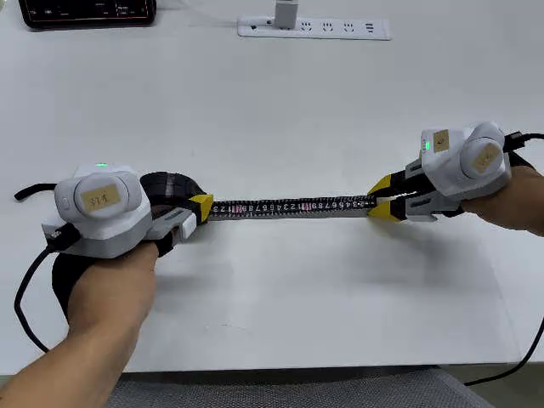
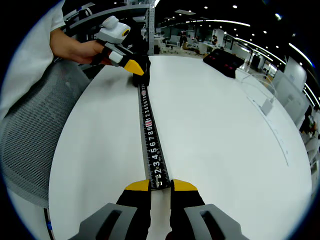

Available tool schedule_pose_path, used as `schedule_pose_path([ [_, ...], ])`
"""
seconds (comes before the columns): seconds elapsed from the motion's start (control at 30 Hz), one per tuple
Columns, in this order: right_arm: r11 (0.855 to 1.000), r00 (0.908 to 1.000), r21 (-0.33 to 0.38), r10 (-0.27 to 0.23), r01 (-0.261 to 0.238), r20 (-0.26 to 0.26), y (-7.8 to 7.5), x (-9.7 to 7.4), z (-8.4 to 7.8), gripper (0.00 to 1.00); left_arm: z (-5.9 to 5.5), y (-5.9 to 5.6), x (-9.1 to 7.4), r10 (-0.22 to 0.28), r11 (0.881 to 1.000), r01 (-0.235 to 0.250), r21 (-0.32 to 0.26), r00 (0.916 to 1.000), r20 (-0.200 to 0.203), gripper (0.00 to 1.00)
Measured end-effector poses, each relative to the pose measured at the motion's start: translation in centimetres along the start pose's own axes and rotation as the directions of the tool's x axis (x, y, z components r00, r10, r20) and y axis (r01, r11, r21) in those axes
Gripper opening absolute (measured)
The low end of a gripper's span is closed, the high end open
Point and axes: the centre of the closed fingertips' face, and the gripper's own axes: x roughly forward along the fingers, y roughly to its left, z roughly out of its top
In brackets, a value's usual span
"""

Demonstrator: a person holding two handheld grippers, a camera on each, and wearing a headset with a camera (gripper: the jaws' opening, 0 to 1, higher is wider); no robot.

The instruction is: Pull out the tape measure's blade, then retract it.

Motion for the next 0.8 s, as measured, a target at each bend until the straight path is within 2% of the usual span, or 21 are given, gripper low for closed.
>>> schedule_pose_path([
  [0.2,1.000,1.0000,0.012,0.001,-0.001,0.000,0.0,0.1,0.1,0.10,0.0,0.0,0.0,-0.011,1.000,0.011,-0.001,0.9999,-0.001,0.58],
  [0.8,1.000,0.9994,0.016,0.022,-0.022,0.026,0.6,1.0,2.0,0.10,0.0,0.1,0.0,-0.020,1.000,0.020,-0.010,0.9998,0.002,0.58],
])
